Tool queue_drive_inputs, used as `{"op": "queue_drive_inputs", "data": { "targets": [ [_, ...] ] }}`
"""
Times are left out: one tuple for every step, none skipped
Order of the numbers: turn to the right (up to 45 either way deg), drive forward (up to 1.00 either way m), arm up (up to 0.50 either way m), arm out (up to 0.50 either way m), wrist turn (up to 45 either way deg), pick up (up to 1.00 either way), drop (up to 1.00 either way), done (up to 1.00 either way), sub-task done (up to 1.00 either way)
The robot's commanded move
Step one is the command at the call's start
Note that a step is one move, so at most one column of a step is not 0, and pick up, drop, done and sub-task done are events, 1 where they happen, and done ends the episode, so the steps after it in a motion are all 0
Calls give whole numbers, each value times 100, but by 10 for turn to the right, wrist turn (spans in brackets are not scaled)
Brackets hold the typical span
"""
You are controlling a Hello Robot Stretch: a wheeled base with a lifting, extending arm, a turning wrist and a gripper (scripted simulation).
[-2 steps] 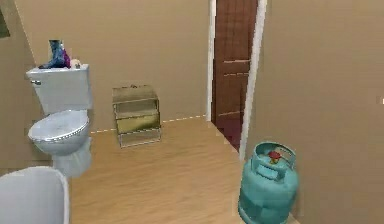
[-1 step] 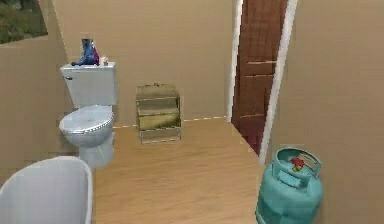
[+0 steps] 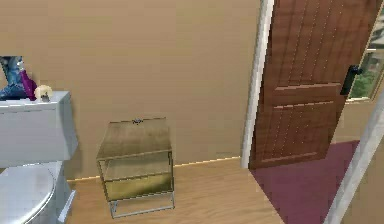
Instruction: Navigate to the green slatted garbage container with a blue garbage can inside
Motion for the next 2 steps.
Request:
{"op": "queue_drive_inputs", "data": {
  "targets": [
    [-30, 0, 0, 0, 0, 0, 0, 0, 0],
    [0, 30, 0, 0, 0, 0, 0, 0, 0]
  ]
}}
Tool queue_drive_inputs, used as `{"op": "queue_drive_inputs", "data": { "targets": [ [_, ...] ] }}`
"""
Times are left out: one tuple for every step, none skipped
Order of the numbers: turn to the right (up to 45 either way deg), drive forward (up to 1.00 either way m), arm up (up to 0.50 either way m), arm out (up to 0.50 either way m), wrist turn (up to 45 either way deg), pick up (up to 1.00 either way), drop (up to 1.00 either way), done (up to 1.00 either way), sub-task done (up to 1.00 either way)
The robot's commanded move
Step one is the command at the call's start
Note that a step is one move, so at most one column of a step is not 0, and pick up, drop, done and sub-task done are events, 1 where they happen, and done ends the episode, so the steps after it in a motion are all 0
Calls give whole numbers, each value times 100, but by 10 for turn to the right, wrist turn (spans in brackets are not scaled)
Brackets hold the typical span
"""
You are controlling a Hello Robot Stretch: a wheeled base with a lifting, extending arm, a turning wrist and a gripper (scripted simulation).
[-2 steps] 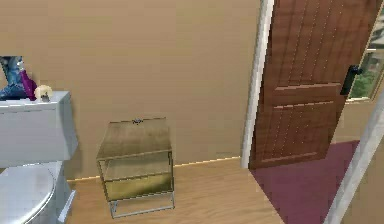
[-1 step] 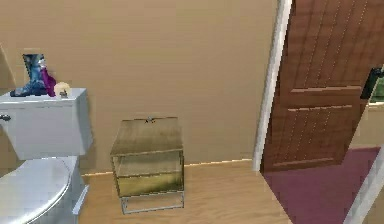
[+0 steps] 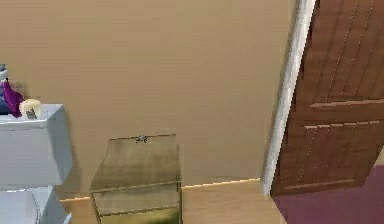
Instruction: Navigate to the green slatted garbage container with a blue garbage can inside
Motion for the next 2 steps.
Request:
{"op": "queue_drive_inputs", "data": {
  "targets": [
    [360, 0, 0, 0, 0, 0, 0, 0, 0],
    [0, 100, 0, 0, 0, 0, 0, 0, 0]
  ]
}}
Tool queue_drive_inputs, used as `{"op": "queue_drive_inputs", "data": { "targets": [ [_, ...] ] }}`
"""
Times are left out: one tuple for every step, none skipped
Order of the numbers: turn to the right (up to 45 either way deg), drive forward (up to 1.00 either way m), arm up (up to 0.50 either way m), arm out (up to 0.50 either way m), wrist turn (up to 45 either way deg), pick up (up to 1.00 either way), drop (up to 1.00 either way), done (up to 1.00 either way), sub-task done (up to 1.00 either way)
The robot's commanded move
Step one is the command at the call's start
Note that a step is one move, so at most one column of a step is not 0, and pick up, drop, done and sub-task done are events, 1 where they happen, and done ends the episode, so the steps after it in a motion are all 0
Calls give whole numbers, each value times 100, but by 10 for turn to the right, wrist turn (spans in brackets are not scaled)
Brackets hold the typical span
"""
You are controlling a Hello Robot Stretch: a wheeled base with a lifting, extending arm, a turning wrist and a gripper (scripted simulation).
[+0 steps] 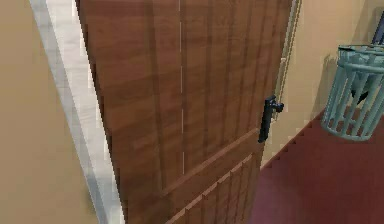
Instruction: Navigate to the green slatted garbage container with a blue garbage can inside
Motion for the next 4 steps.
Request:
{"op": "queue_drive_inputs", "data": {
  "targets": [
    [180, 0, 0, 0, 0, 0, 0, 0, 0],
    [0, 5, 0, 0, 0, 0, 0, 0, 0],
    [420, 0, 0, 0, 0, 0, 0, 0, 0],
    [0, 45, 0, 0, 0, 0, 0, 0, 0]
  ]
}}
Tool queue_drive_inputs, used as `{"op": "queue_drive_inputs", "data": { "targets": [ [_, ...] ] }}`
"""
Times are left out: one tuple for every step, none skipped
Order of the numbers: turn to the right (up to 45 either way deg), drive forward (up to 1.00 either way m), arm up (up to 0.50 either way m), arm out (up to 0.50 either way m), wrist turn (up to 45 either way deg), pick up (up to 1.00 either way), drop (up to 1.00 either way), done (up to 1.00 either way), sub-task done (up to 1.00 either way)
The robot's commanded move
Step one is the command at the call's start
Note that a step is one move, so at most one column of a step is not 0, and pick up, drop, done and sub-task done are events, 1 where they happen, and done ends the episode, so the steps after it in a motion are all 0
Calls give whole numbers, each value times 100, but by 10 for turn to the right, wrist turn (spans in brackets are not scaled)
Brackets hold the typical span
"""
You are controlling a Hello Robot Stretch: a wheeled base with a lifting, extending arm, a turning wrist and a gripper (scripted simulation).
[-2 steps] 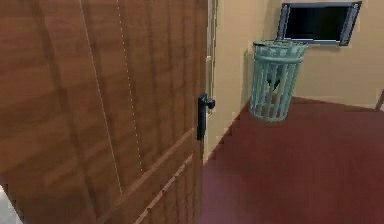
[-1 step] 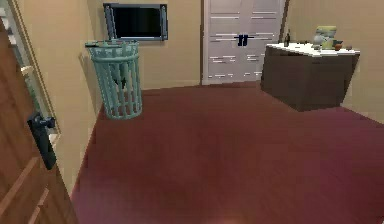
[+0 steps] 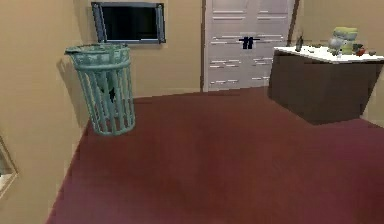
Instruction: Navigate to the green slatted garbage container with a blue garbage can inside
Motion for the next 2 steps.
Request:
{"op": "queue_drive_inputs", "data": {
  "targets": [
    [-90, 0, 0, 0, 0, 0, 0, 0, 0],
    [0, 100, 0, 0, 0, 0, 0, 0, 0]
  ]
}}
